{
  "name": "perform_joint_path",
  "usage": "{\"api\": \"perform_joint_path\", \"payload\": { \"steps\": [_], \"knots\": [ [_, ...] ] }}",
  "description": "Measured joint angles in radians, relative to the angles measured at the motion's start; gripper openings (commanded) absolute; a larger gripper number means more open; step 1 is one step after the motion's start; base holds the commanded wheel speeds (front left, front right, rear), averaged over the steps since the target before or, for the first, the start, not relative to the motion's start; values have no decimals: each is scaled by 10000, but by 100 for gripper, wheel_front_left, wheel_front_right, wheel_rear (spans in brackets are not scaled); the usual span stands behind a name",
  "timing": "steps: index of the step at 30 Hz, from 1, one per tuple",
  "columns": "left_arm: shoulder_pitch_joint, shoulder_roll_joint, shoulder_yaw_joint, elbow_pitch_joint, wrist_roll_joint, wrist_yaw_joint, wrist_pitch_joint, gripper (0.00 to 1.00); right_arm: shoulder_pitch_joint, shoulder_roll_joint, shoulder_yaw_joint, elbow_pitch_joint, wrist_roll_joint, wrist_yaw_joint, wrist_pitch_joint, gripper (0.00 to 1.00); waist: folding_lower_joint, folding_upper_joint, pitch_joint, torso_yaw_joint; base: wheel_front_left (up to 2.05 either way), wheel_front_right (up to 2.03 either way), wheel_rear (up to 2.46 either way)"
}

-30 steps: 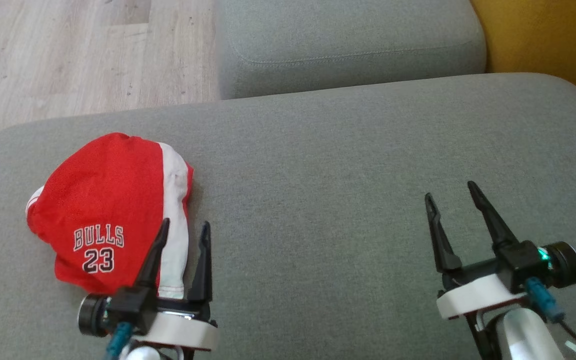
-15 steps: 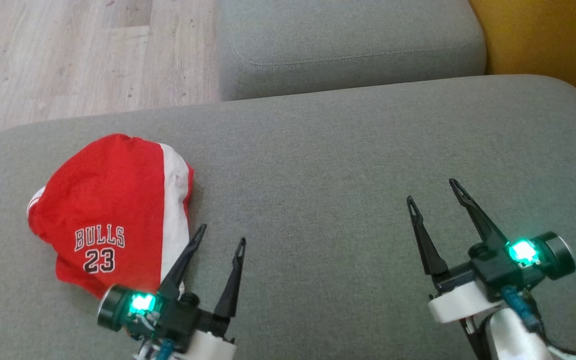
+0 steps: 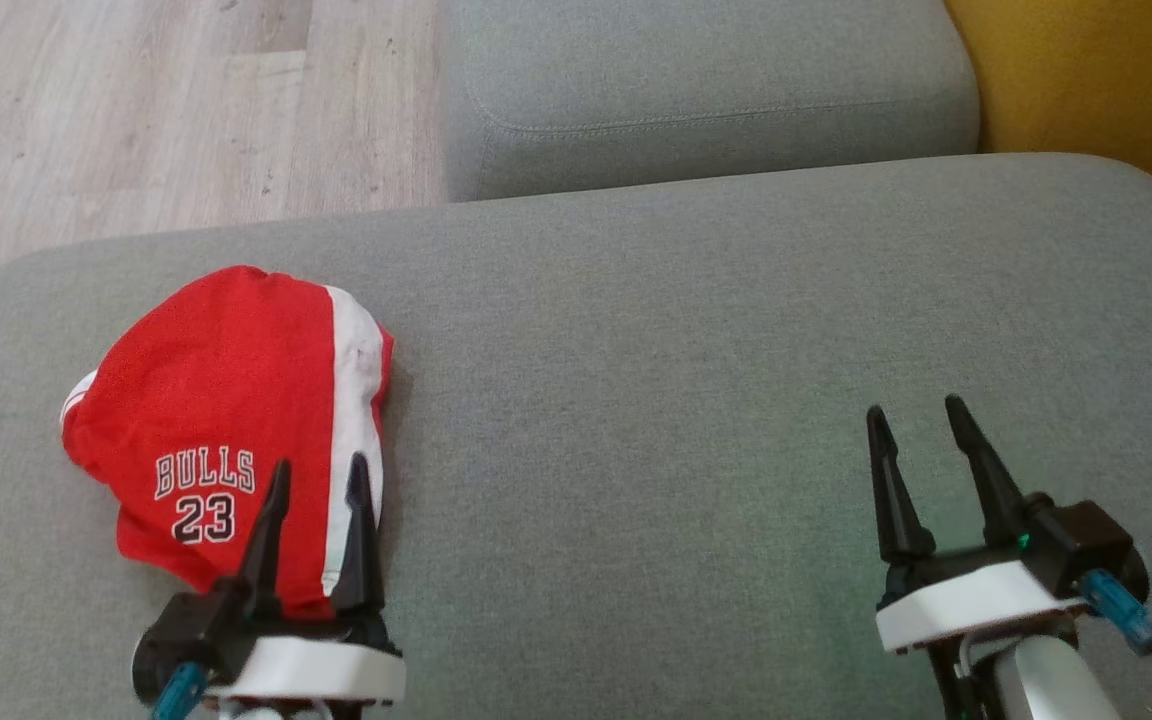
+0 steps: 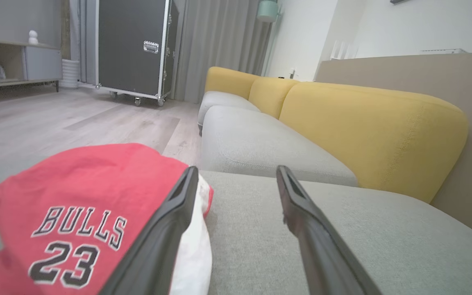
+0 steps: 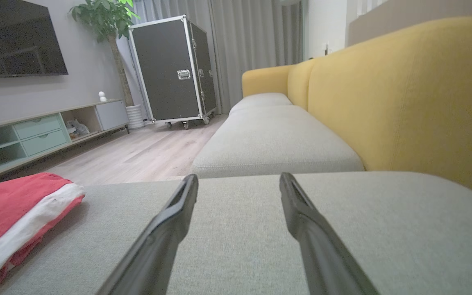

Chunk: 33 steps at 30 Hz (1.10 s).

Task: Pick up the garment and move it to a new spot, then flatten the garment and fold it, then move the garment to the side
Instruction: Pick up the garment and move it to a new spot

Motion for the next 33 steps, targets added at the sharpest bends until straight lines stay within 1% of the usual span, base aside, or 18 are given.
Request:
{"api": "perform_joint_path", "payload": {
  "steps": [4,5,6,12,16,25,28,33],
  "knots": [
    [176,-17,54,270,-552,-48,0,100,7,0,-23,631,418,0,0,100,0,0,-28,-22,0,0,0],
    [214,-19,8,431,-938,-48,0,100,7,0,-59,926,428,0,0,100,0,0,-34,-37,0,0,0],
    [217,-19,-10,510,-1080,-46,0,100,7,0,-84,1053,426,0,0,100,0,0,-37,-45,0,0,0],
    [204,-21,-42,575,-1143,-44,0,100,-12,0,-196,1204,393,0,0,100,0,0,-6,-21,0,0,0],
    [200,-21,-58,571,-1143,-31,0,100,-12,0,-213,1185,382,0,0,100,0,0,-17,127,0,0,0],
    [205,-25,117,585,-1083,23,0,100,-1,0,213,1095,385,0,0,100,0,0,-116,793,0,0,0],
    [209,-27,326,583,-857,25,0,100,6,0,366,1007,433,0,0,100,0,0,-165,1101,0,0,0],
    [298,-27,447,562,-779,29,0,100,57,0,556,938,556,0,0,100,0,0,-263,1704,0,0,0]
  ]
}}
